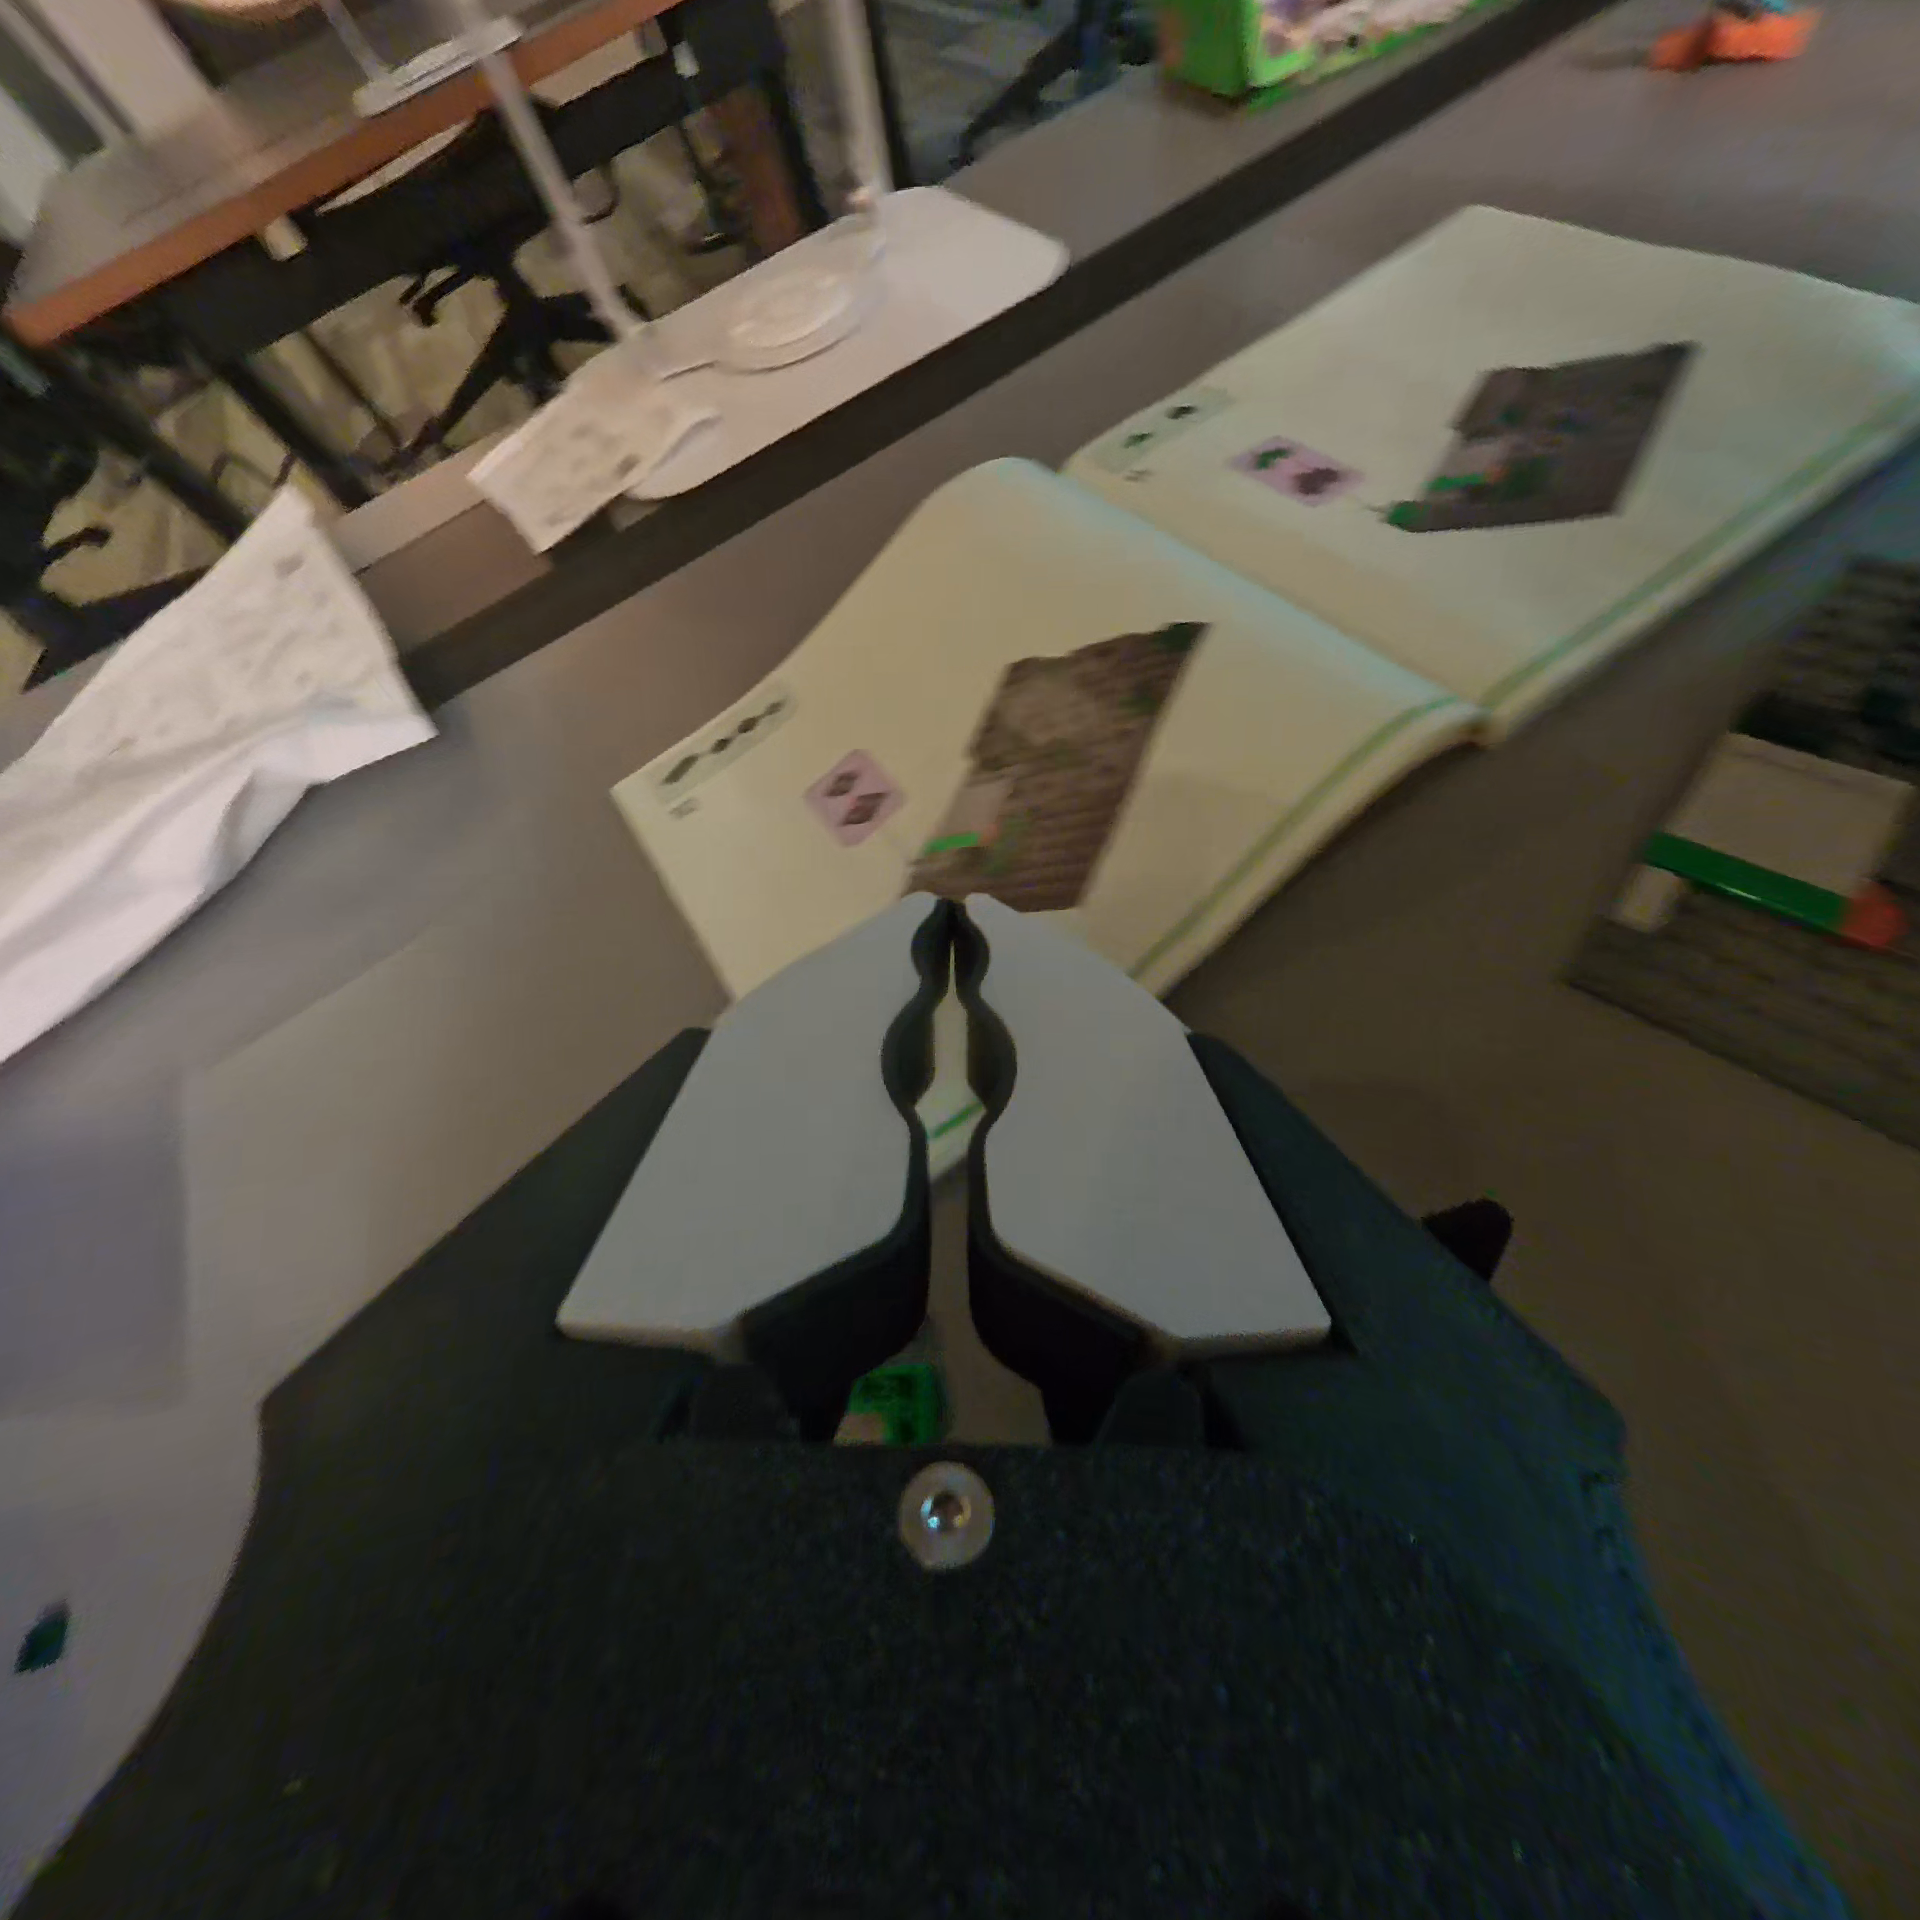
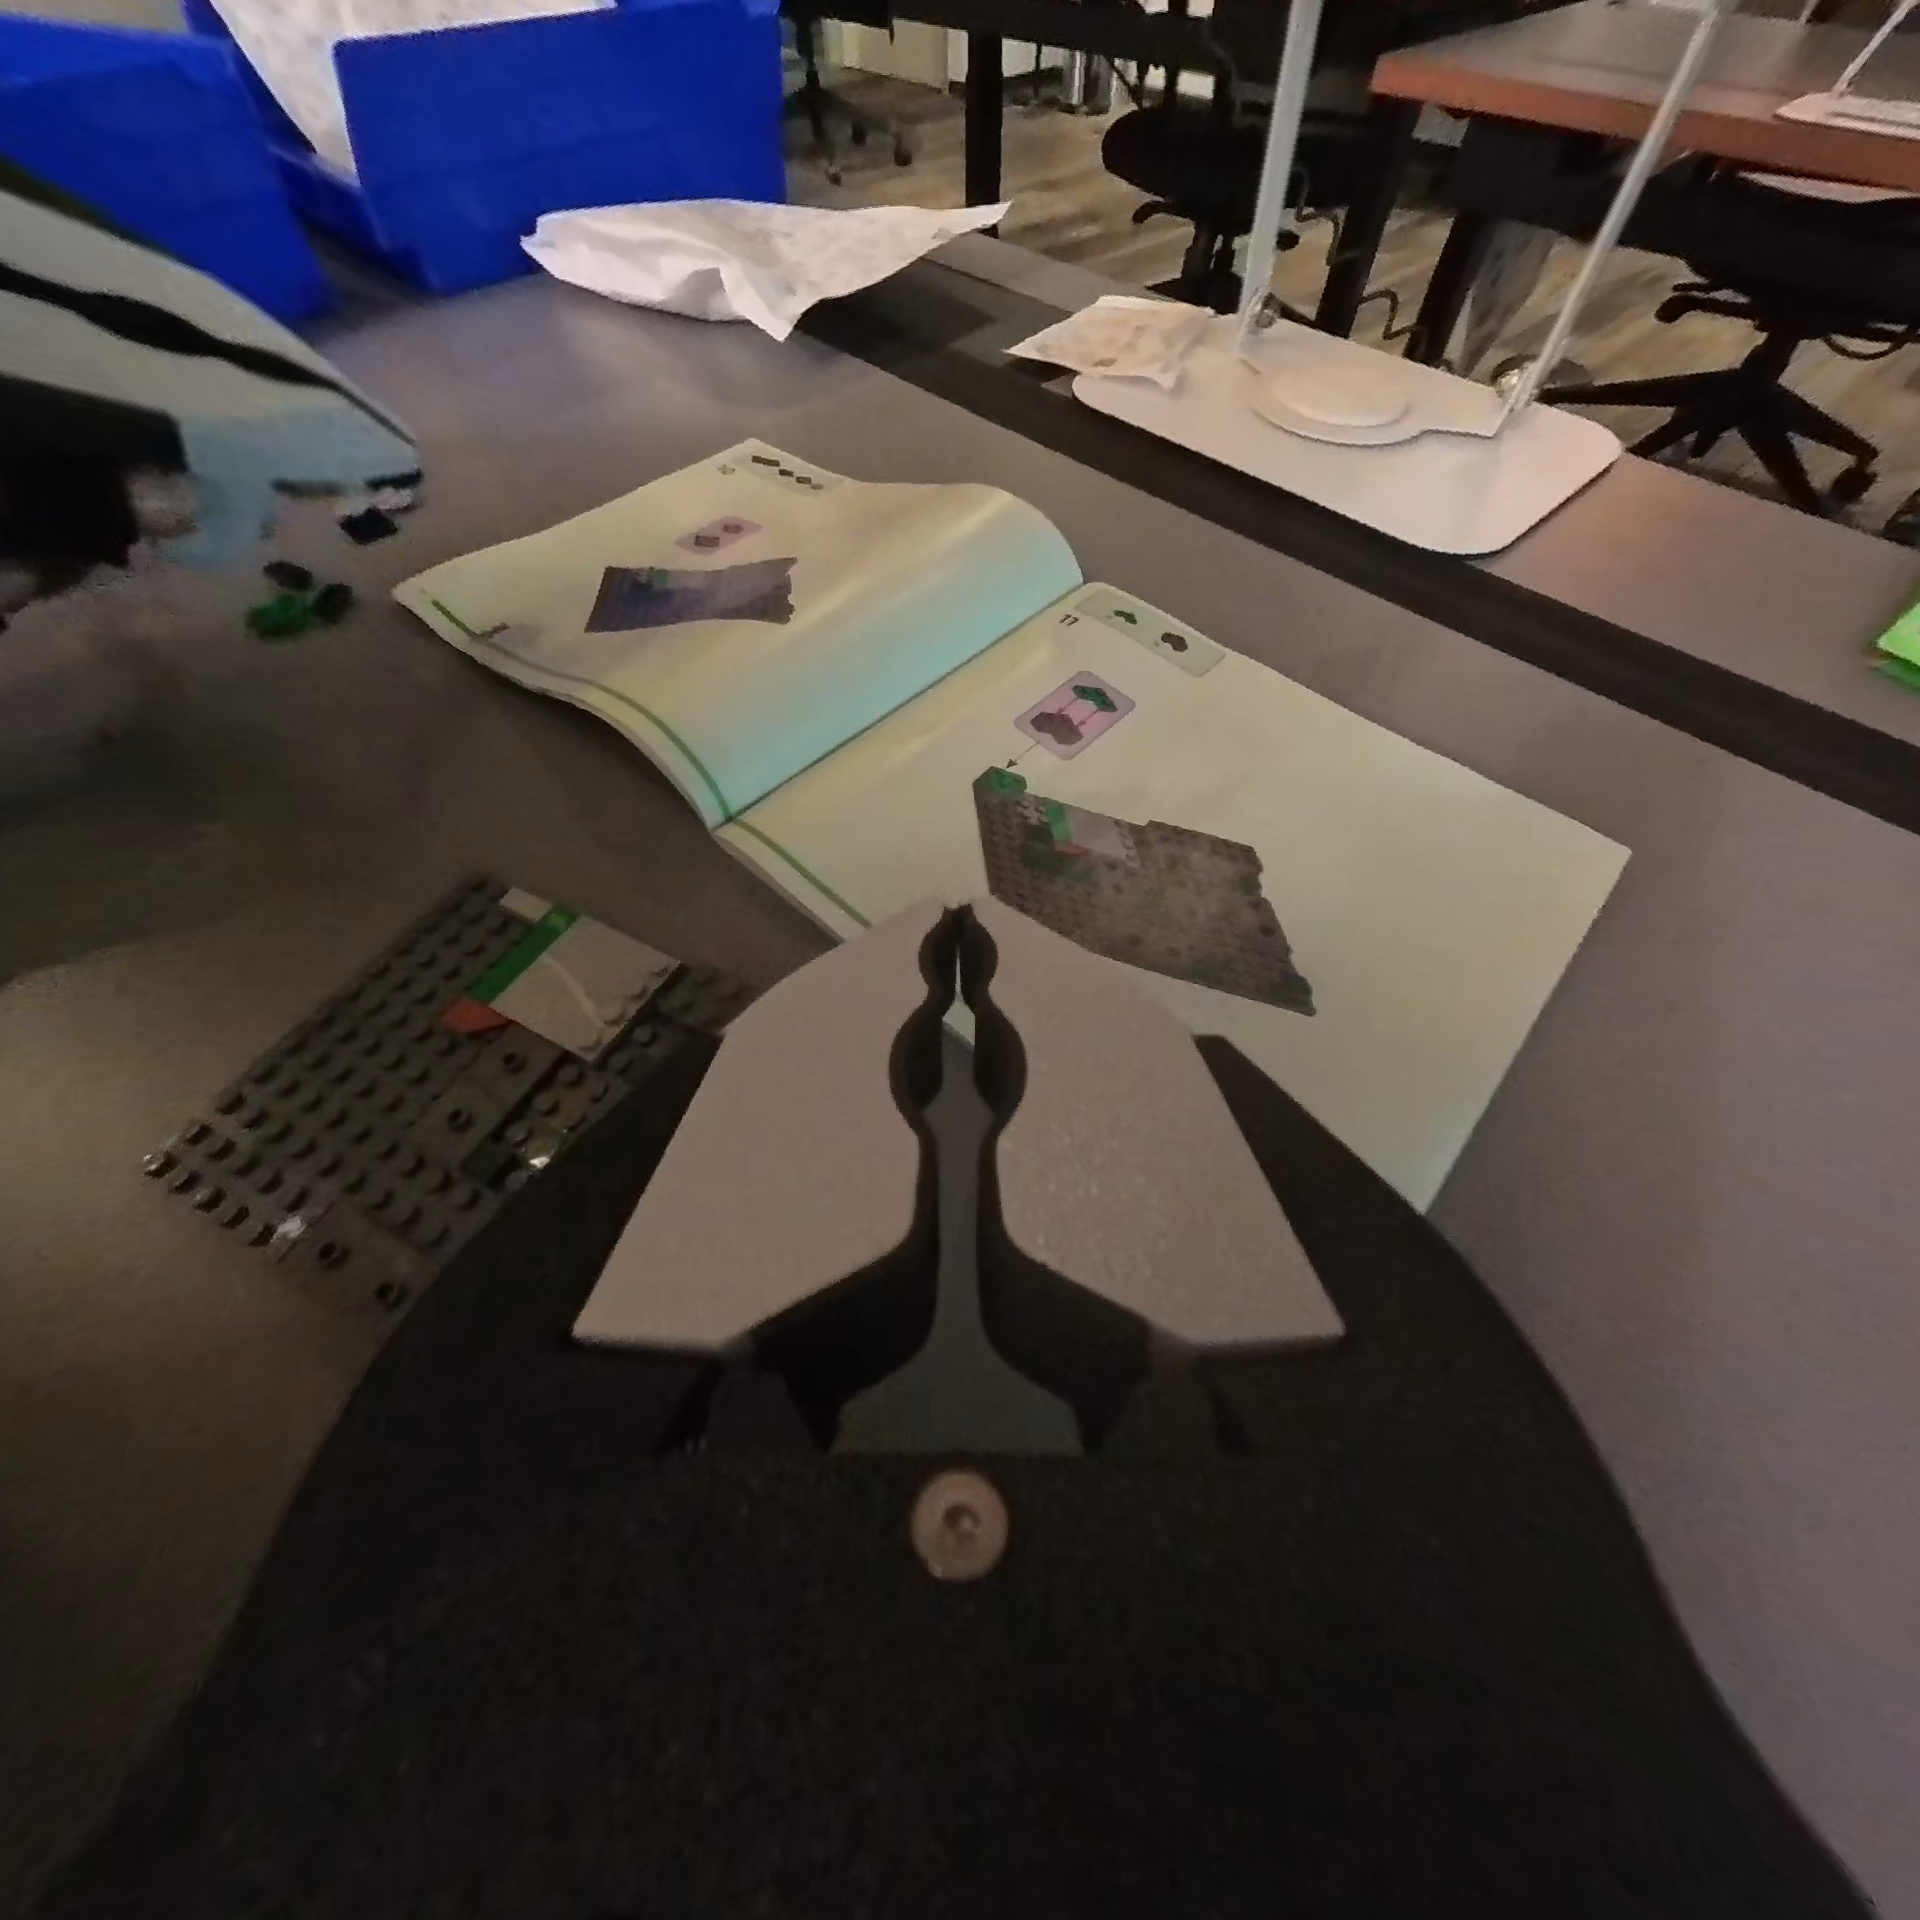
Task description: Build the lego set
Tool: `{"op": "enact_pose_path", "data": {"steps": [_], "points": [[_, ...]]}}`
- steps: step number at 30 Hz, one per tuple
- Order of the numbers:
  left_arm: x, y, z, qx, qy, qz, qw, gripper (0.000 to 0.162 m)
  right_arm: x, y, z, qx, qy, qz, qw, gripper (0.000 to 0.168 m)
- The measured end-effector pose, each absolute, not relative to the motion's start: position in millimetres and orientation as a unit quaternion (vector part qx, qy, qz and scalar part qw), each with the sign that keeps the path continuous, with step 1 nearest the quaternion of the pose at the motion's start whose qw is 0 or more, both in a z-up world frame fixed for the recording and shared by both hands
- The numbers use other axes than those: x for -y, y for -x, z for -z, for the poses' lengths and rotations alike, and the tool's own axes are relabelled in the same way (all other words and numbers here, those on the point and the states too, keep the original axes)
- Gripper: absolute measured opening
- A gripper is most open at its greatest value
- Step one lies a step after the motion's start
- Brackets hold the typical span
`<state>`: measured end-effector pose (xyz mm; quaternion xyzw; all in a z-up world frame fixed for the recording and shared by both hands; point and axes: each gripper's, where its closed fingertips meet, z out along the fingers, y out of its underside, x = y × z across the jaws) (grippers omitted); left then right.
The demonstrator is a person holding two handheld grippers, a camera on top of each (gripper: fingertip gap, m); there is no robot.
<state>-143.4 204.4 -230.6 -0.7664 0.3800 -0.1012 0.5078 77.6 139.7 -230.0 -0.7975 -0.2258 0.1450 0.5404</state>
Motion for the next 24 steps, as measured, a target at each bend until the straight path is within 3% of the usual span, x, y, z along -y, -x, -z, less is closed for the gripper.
{"op": "enact_pose_path", "data": {"steps": [14, 24], "points": [[-297.3, 162.3, 224.8, -0.295, 0.818, 0.109, 0.481, 0.0, -146.0, -84.1, 229.5, 0.215, 0.794, -0.15, 0.548, 0.0], [-342.1, 152.5, 261.6, -0.315, 0.844, 0.093, 0.425, 0.0, -146.8, -87.4, 235.0, 0.22, 0.796, -0.149, 0.543, 0.0]]}}
